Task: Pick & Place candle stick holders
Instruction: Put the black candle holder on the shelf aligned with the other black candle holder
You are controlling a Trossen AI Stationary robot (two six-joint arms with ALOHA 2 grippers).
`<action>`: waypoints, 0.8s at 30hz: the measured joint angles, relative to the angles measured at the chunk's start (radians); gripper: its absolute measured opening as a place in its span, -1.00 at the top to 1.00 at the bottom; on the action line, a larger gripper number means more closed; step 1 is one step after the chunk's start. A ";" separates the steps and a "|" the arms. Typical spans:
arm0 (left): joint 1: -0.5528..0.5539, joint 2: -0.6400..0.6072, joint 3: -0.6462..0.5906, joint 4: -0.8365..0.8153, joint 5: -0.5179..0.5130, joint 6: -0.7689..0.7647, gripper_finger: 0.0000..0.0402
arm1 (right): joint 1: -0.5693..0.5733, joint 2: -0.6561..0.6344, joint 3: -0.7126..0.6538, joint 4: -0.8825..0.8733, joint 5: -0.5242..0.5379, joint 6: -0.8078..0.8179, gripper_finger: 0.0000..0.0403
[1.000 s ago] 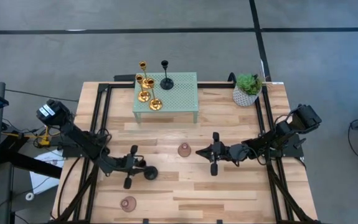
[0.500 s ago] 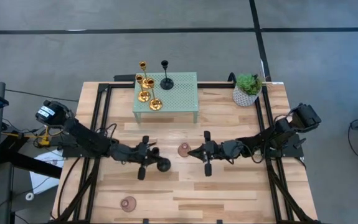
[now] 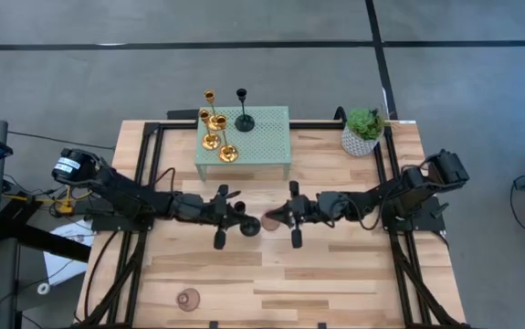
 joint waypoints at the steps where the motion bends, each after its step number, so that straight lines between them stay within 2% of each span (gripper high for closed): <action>1: 0.006 0.000 0.005 -0.006 0.004 0.000 0.94 | -0.009 0.000 0.008 0.000 -0.032 -0.006 1.00; 7: 0.036 0.000 0.025 -0.014 0.035 0.000 0.93 | -0.044 0.056 0.105 -0.107 -0.069 -0.046 0.93; 12: 0.039 0.000 0.038 -0.029 0.045 0.039 0.94 | -0.070 0.138 0.203 -0.197 -0.071 -0.065 0.67; 18: 0.039 0.000 0.042 -0.064 0.045 0.043 0.94 | -0.091 0.145 0.241 -0.205 -0.141 -0.053 0.39; 24: 0.039 0.000 0.044 -0.061 0.042 0.048 0.93 | -0.097 0.157 0.286 -0.208 -0.159 -0.038 0.32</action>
